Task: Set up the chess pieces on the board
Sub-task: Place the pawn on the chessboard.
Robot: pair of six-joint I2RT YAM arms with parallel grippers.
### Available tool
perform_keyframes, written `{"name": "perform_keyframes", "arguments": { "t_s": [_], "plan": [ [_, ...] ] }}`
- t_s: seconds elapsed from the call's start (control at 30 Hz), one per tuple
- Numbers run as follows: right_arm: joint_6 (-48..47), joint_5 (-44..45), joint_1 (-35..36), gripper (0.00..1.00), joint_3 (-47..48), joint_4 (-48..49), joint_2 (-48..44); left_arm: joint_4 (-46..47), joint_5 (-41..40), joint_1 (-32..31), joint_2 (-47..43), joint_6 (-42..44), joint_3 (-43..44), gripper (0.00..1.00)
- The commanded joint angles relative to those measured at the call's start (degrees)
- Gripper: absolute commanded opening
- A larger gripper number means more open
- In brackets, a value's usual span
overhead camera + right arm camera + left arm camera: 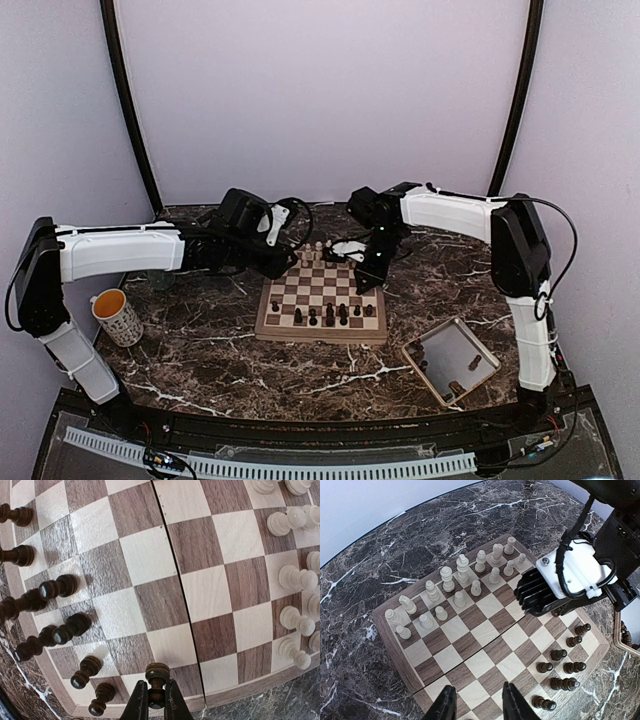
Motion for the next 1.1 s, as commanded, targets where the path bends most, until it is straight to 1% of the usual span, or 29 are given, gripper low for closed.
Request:
{"name": "perform_keyframes", "arguments": {
  "t_s": [0.0,0.3,0.6,0.67,0.7,0.73,0.77,0.87,0.93,1.07],
  "plan": [
    [1.35,0.32,1.53,0.00,6.02,-1.96,2.42,1.04,0.00,0.26,-1.29,-0.59,-0.70,0.34],
    [1.61,-1.22,5.44,0.01,16.86,-5.57,10.15,1.74,0.15,0.25,-1.72,-0.86,-1.04,0.34],
    [2.14,-1.63,7.28,0.02,21.25,-6.09,13.58,1.76,0.03,0.26,-2.51,-1.15,-1.93,0.34],
    [2.43,-2.21,7.25,0.07,21.93,-6.23,13.92,1.65,0.48,0.21,-2.37,-1.28,-1.84,0.34],
    [2.56,-2.51,7.22,0.13,22.19,-6.26,13.90,1.61,0.78,0.25,-2.38,-1.25,-1.78,0.34],
    [2.71,-2.68,7.15,0.22,22.50,-6.46,13.76,1.33,1.02,0.26,-2.36,-1.18,-1.63,0.34],
    [2.71,-2.71,7.12,0.27,22.80,-6.67,13.40,0.97,1.19,0.26,-2.35,-1.04,-1.43,0.34],
    [2.75,-2.28,6.52,0.29,23.25,-7.35,11.21,-0.33,1.42,0.26,-2.49,-0.18,-0.55,0.35],
    [2.78,-3.23,5.39,0.29,21.89,-6.99,8.52,-1.74,1.92,0.26,-2.12,0.82,0.59,0.35],
    [2.71,-6.38,2.06,0.30,15.36,-5.17,0.42,-5.39,3.98,0.26,0.04,2.45,3.78,0.35]
  ]
}}
